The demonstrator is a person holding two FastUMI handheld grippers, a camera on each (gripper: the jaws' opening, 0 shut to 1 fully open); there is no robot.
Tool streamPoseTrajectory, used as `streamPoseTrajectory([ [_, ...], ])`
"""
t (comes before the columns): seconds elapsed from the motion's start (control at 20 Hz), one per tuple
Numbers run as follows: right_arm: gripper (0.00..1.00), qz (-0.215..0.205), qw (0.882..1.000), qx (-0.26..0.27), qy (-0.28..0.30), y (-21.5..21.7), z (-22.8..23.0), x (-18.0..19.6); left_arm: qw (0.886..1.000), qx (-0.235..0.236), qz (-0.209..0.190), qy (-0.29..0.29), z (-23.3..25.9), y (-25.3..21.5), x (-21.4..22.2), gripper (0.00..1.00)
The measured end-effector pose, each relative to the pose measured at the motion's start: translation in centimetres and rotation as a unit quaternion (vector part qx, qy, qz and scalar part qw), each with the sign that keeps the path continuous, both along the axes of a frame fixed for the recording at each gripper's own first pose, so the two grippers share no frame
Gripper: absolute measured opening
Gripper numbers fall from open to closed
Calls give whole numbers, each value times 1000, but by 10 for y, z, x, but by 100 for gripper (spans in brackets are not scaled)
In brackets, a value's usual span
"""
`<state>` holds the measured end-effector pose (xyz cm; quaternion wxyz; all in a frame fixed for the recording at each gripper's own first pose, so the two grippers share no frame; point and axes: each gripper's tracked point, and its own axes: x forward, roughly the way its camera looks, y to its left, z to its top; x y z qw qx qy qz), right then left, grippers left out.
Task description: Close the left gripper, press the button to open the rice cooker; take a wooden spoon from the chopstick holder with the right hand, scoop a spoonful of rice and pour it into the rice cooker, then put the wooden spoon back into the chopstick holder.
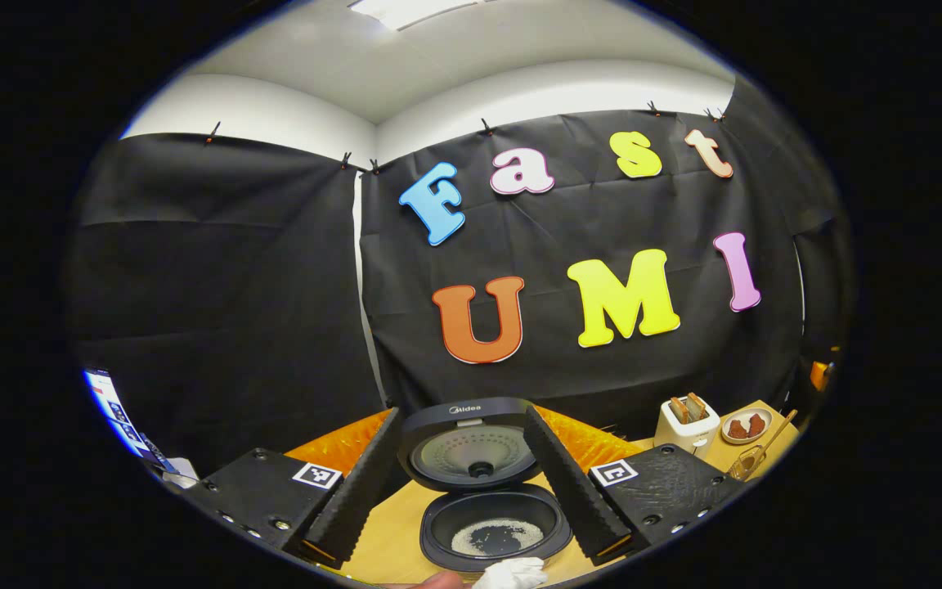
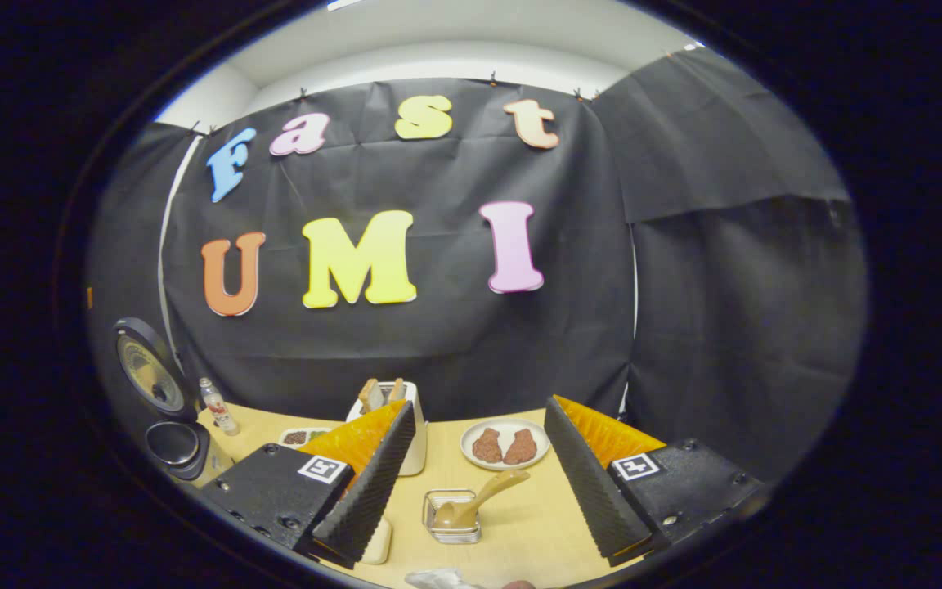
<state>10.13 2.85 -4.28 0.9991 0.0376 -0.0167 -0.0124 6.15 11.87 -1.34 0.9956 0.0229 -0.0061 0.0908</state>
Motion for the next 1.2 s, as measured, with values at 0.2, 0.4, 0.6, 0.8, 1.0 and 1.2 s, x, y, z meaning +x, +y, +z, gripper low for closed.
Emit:
streamPoseTrajectory([
  [0.2,100,22,999,-36,-31,38,59,-55,1000,-6,-11,1,5,0,18,95],
  [0.4,97,69,996,-46,-18,80,64,-79,1000,-24,-16,10,23,6,64,95],
  [0.6,97,92,993,-67,-9,103,63,-91,995,-76,-17,66,4,16,122,95],
  [0.8,97,101,992,-75,-9,111,67,-99,982,-116,-20,148,-42,20,161,96],
  [1.0,99,107,991,-77,0,116,64,-99,976,-112,-8,186,-67,27,166,94],
  [1.2,97,116,990,-77,10,120,60,-100,975,-100,-14,197,-72,25,159,98],
])
